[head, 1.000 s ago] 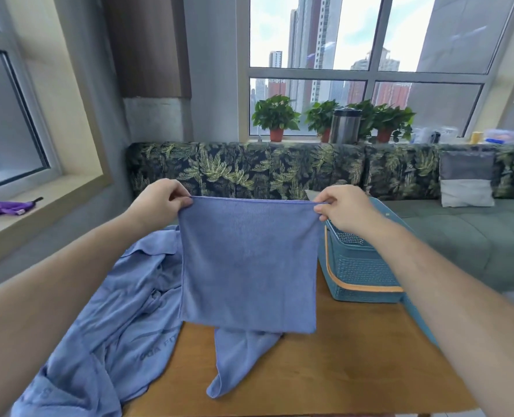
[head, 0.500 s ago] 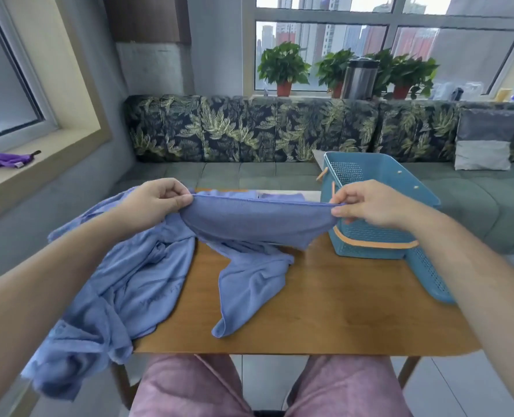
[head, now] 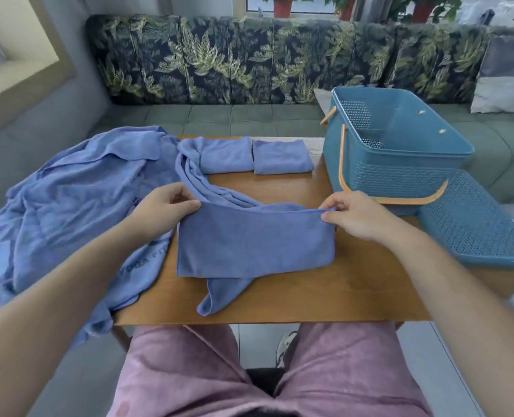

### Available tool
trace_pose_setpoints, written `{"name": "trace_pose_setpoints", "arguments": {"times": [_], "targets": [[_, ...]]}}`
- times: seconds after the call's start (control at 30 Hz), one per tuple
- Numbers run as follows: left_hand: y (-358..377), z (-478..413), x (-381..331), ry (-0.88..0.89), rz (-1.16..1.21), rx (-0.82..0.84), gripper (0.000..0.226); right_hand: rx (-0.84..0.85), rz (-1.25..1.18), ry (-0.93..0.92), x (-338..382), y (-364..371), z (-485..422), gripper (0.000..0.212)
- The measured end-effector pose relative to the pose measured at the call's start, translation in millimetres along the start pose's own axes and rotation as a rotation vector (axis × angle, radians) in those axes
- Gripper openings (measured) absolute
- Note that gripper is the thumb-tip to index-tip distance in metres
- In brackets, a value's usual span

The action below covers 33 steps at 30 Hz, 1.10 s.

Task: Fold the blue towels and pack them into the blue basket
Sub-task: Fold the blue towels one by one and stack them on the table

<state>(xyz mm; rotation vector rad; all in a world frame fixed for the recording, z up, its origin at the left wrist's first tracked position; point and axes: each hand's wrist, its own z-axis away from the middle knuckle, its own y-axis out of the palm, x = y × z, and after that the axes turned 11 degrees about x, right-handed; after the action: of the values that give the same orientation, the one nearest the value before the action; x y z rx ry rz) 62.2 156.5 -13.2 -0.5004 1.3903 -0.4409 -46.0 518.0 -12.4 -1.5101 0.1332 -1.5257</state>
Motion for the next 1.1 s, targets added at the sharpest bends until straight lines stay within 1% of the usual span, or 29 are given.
{"name": "trace_pose_setpoints", "arguments": {"times": [0.13, 0.3, 0.43, 0.5, 0.57, 0.67, 0.73, 0.8, 0.9, 1.0, 1.1], "targets": [[12, -28, 8, -0.073, -0.107, -0.121, 0.014, -0.109, 0.031, 0.004, -4, 16, -28, 0.016], [36, -35, 36, -0.149, -0.123, -0.167, 0.013, -0.139, 0.049, 0.021, -14, 40, -53, 0.012], [61, -25, 55, -0.058, -0.101, -0.276, 0.009, -0.147, 0.006, 0.027, -25, 57, -57, 0.011], [68, -24, 62, 0.002, -0.195, -0.302, 0.011, -0.153, -0.004, 0.02, -29, 61, -59, 0.011], [69, -25, 66, 0.019, -0.303, -0.318, 0.009, -0.153, -0.025, 0.017, -32, 62, -61, 0.009], [69, -24, 70, 0.031, -0.261, -0.346, 0.006, -0.156, -0.067, -0.044, -33, 57, -65, 0.007], [70, -23, 70, 0.032, -0.223, -0.352, 0.006, -0.132, -0.077, -0.107, -27, 50, -71, 0.009], [71, -23, 70, 0.026, -0.191, -0.356, 0.005, -0.072, -0.087, -0.144, -21, 44, -78, 0.011], [71, -22, 71, 0.025, -0.18, -0.376, 0.005, 0.023, -0.068, -0.088, -9, 42, -87, 0.013], [73, -22, 72, 0.025, -0.277, -0.404, 0.006, 0.056, 0.064, -0.009, -7, 42, -92, 0.007], [72, -23, 71, -0.012, -0.451, -0.423, 0.008, 0.019, 0.088, -0.025, -8, 39, -91, 0.005]]}}
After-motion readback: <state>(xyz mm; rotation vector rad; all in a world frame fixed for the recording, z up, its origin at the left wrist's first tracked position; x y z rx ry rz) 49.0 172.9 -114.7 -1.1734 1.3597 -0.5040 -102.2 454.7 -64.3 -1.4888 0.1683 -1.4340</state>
